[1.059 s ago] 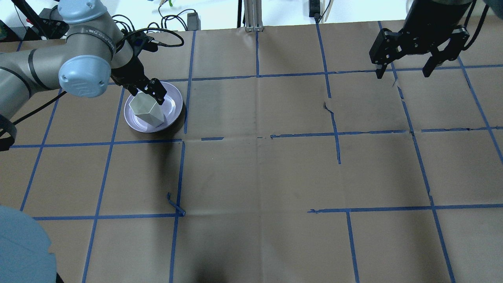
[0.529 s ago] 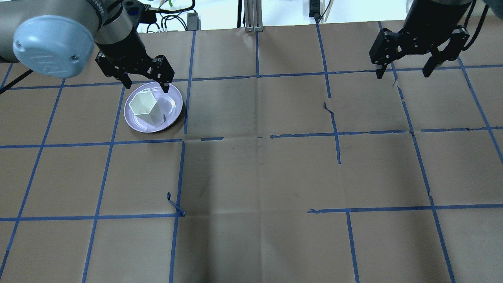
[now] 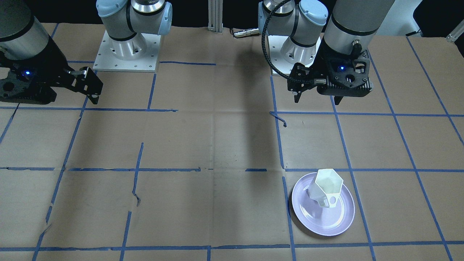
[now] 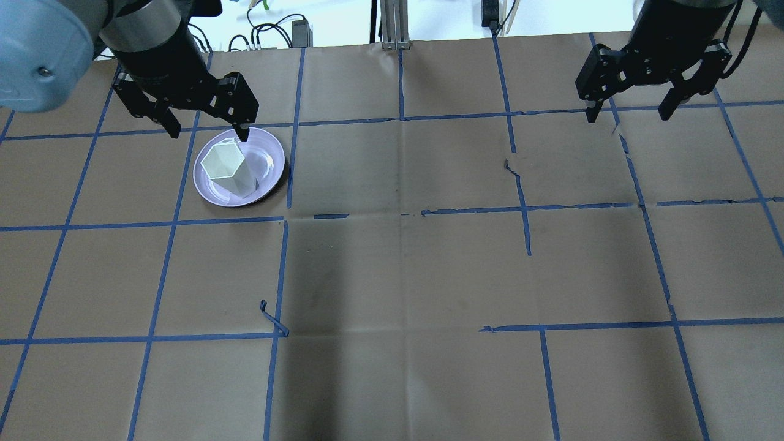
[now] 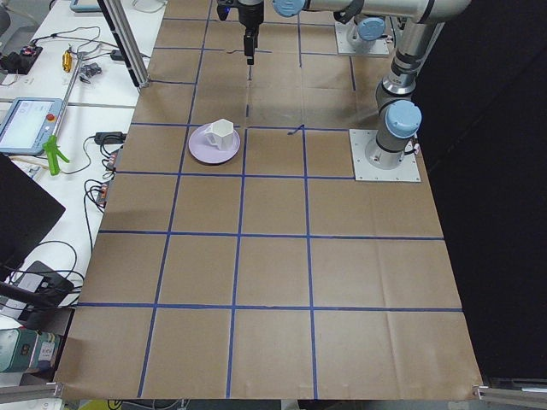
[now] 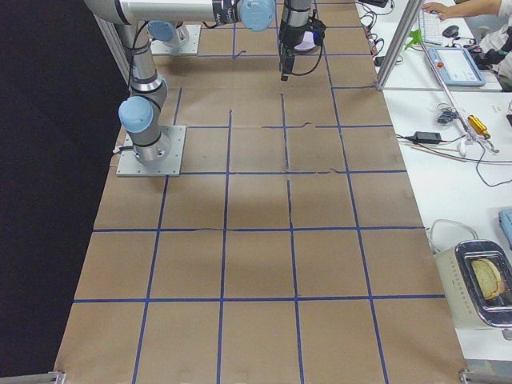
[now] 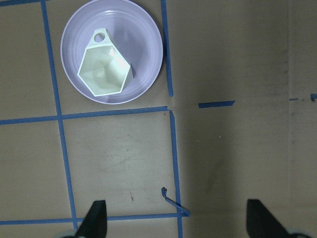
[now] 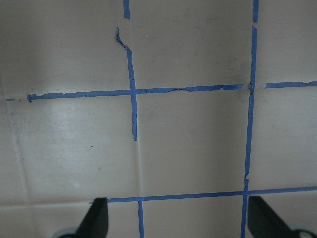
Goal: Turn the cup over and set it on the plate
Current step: 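Open the left gripper and raise it away from the cup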
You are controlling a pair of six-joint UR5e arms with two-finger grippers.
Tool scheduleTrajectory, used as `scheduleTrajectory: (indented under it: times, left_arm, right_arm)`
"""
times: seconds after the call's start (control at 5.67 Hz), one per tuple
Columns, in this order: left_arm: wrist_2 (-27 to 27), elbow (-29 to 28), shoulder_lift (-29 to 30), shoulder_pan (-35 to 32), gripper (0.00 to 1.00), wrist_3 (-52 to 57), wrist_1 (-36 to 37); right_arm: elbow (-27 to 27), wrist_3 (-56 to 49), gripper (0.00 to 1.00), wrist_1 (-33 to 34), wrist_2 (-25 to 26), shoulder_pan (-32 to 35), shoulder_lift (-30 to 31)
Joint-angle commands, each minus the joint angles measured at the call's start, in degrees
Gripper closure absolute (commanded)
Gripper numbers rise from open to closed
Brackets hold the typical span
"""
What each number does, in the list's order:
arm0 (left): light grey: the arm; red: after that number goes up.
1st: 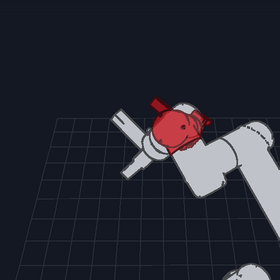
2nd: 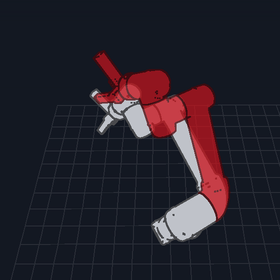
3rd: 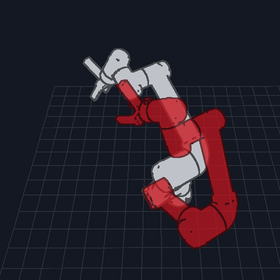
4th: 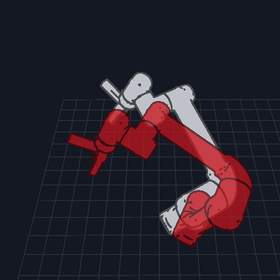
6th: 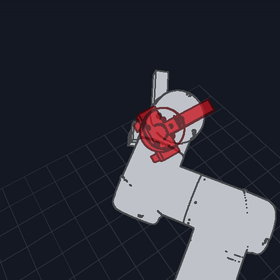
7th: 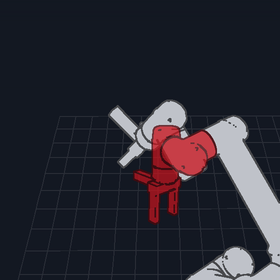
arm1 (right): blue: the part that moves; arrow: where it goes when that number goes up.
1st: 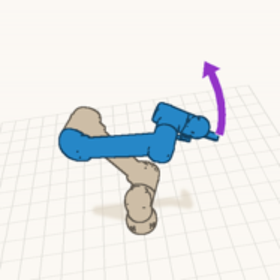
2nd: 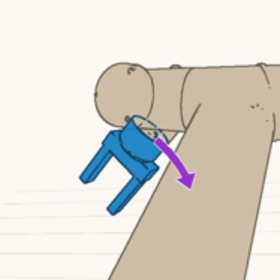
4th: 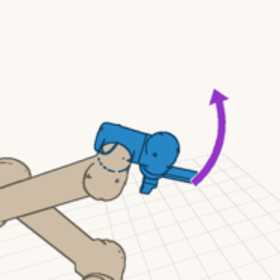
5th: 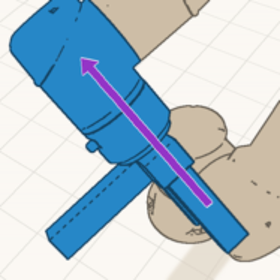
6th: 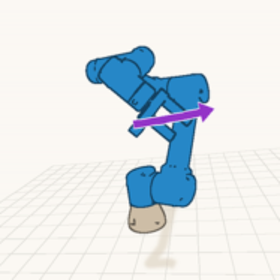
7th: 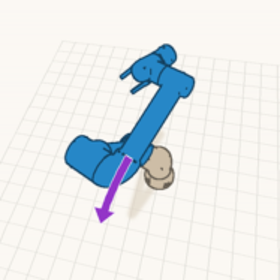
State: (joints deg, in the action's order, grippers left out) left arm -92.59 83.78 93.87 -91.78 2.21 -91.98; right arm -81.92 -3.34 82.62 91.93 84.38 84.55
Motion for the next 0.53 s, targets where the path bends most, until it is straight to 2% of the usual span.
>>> scheduleTrajectory:
  times: [0.0, 0.35]
  left_arm:
    - [3.97, -1.33, 0.08, 0.37, 0.02, 0.24, 1.87]
    - [4.09, -1.33, 0.17, 0.46, 0.02, 1.04, 2.50]
  right_arm:
    - [0.00, 0.00, 0.00, 0.00, 0.00, 0.00, 0.00]
    - [0.00, 0.00, 0.00, 0.00, 0.00, 0.00, 0.00]
